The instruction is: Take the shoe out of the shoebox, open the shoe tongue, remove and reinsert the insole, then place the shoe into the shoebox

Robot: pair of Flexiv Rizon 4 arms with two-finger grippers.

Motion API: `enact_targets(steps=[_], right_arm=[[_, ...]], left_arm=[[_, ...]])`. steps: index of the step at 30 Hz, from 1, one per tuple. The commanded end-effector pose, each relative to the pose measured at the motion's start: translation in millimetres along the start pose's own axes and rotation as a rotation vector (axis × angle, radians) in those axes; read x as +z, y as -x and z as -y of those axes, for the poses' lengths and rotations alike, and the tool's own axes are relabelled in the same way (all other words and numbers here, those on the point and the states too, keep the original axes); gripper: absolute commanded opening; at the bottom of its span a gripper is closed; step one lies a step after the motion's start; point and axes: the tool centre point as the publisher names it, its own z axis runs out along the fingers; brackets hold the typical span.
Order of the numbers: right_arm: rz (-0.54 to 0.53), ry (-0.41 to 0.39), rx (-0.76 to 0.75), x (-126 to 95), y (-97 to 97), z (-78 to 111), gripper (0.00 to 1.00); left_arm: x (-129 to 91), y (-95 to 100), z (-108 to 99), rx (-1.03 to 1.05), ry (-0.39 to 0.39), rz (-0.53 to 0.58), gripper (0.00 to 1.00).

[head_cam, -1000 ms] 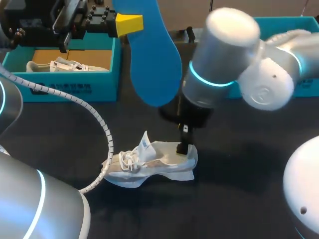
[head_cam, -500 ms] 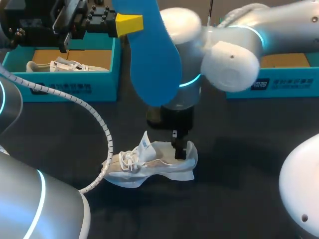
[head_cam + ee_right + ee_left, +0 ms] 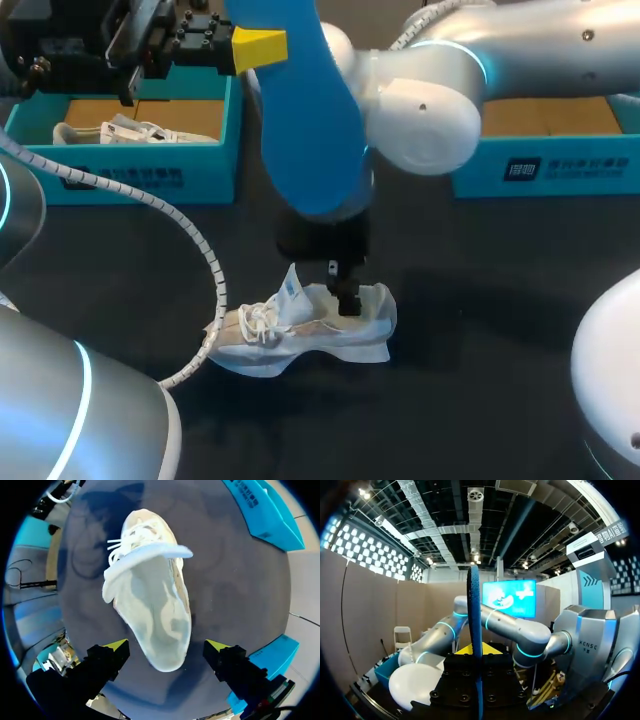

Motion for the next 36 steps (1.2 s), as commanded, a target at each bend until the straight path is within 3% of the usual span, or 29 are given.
enact_targets(steps=[1, 5, 10, 23, 24, 27, 31, 36], right_arm=[[-0.001, -0.004, -0.018, 0.4, 12.0, -11.4, 1.0], [-0.002, 0.009, -0.036, 4.4, 19.2, -17.0, 1.0], [-0.023, 0.027, -0.05, 26.5, 27.4, -23.5, 1.0], [-0.065, 0.06, -0.037, 56.4, 24.5, -25.0, 1.0], [-0.068, 0.06, -0.037, 58.6, 24.2, -25.7, 0.93], [-0.083, 0.062, -0.043, 63.2, 23.2, -27.8, 0.45], [-0.096, 0.061, -0.05, 67.5, 21.9, -29.2, 0.0], [-0.103, 0.064, -0.055, 69.2, 19.2, -28.9, 0.0]], left_arm=[[2.0, 0.8, -0.8, 0.001, -0.003, -0.001, 0.0], [2.0, 0.8, -0.8, 0.001, -0.003, -0.001, 0.0], [2.0, 0.8, -0.8, 0.001, -0.003, -0.001, 0.0], [2.0, 0.8, -0.8, 0.001, -0.003, -0.001, 0.0], [2.0, 0.8, -0.8, 0.001, -0.003, -0.001, 0.0], [2.0, 0.8, -0.8, 0.001, -0.003, -0.001, 0.0], [2.0, 0.8, -0.8, 0.001, -0.003, -0.001, 0.0], [2.0, 0.8, -0.8, 0.001, -0.003, -0.001, 0.0]])
